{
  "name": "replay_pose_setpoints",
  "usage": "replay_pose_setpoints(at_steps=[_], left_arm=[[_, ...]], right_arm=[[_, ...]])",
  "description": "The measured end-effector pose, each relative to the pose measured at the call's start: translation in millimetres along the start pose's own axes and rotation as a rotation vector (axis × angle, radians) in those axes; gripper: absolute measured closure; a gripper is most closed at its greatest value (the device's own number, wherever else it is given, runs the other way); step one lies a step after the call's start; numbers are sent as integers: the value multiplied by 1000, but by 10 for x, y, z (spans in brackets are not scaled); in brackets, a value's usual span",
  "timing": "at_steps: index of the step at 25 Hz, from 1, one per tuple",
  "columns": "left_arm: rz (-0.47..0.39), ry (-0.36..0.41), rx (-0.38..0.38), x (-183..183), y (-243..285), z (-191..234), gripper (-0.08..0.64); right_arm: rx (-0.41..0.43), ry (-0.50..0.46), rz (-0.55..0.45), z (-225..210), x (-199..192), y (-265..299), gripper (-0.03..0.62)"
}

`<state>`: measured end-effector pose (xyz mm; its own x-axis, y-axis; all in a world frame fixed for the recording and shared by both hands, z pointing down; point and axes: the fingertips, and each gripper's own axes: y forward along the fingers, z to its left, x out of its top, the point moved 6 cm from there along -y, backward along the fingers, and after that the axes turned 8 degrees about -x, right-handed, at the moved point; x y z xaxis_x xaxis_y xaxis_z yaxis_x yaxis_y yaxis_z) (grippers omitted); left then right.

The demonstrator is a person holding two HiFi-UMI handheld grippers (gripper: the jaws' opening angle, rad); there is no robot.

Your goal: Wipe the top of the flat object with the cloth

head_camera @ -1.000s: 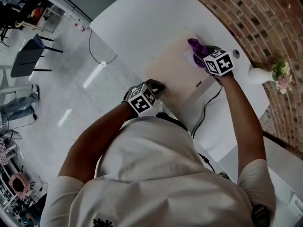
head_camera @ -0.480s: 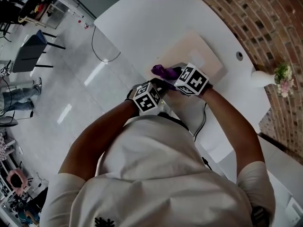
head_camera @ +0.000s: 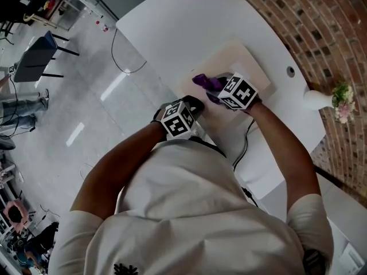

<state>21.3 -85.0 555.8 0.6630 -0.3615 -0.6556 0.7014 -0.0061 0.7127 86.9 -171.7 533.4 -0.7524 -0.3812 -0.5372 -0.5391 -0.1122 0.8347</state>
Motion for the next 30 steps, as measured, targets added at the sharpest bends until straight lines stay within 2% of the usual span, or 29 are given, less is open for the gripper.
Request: replay_pose_setpoints(at_steps=[18, 26, 30], left_arm=[[3, -2, 14, 19, 17, 0, 535], [-4, -15, 11, 12, 16, 8, 535], [-5, -19, 8, 5, 18, 17, 535]], right_arm=[[-320, 149, 65, -1588, -489, -477, 457], [-440, 166, 98, -1795, -482, -540, 457], [-393, 135, 52, -1616, -351, -510, 457]])
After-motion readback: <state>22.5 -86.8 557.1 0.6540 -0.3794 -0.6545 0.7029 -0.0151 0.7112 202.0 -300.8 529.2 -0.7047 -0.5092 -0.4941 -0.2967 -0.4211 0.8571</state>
